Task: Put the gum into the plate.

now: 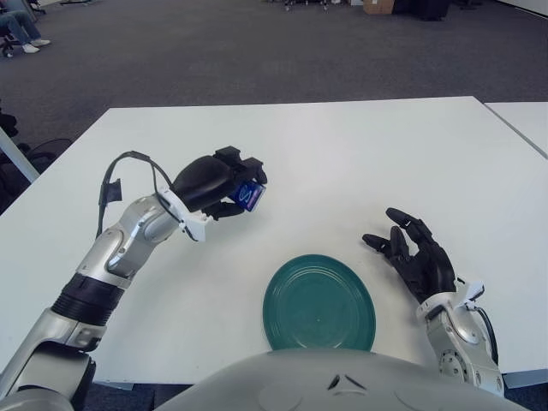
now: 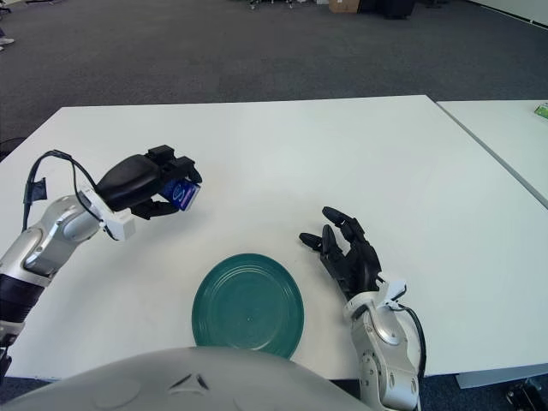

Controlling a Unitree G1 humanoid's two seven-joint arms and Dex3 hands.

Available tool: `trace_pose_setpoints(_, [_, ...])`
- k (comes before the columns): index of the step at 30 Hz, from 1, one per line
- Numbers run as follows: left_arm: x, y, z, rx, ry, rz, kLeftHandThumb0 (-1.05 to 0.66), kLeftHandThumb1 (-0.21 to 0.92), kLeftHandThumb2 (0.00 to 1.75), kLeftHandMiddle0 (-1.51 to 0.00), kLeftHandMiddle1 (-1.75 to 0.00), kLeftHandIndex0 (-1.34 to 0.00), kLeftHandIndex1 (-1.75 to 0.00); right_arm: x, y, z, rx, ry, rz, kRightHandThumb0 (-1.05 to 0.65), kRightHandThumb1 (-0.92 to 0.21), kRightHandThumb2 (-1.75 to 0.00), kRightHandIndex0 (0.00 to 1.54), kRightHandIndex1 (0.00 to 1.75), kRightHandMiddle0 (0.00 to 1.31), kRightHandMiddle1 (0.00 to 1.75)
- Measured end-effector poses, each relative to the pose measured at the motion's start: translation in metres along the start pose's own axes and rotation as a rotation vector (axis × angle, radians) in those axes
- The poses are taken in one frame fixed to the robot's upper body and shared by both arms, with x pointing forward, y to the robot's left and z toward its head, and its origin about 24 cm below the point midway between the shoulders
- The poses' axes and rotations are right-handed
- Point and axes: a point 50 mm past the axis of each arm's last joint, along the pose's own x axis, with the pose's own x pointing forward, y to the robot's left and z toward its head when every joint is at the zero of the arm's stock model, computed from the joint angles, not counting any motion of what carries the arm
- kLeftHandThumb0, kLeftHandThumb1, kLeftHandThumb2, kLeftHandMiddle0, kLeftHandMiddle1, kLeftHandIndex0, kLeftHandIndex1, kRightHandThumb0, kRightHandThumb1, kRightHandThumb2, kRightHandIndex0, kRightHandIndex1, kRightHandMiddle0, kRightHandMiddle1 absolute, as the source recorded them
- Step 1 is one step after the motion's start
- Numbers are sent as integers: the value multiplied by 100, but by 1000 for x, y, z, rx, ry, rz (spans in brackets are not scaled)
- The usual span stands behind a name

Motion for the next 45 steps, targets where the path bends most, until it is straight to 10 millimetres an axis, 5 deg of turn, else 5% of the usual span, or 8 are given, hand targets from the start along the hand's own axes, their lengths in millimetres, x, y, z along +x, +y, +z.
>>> trace_pose_setpoints(12, [2, 8, 56, -141, -130, 2, 0, 53, 77, -72, -138, -63, -121, 4, 1, -2, -3, 1, 4, -59, -92, -64, 51, 62, 17, 89])
trace_pose_setpoints(29, [-4, -14, 112, -402, -324, -159, 0, 46, 88, -72, -145, -63, -123, 4, 2, -2, -15, 2, -1, -56, -92, -60, 53, 65, 17, 91])
trace_pose_setpoints(45, [9, -45, 118, -374, -455, -403, 0, 50, 79, -75, -134, -63, -124, 4, 5, -1, -7, 2, -24, -53, -92, -59, 52, 69, 16, 91])
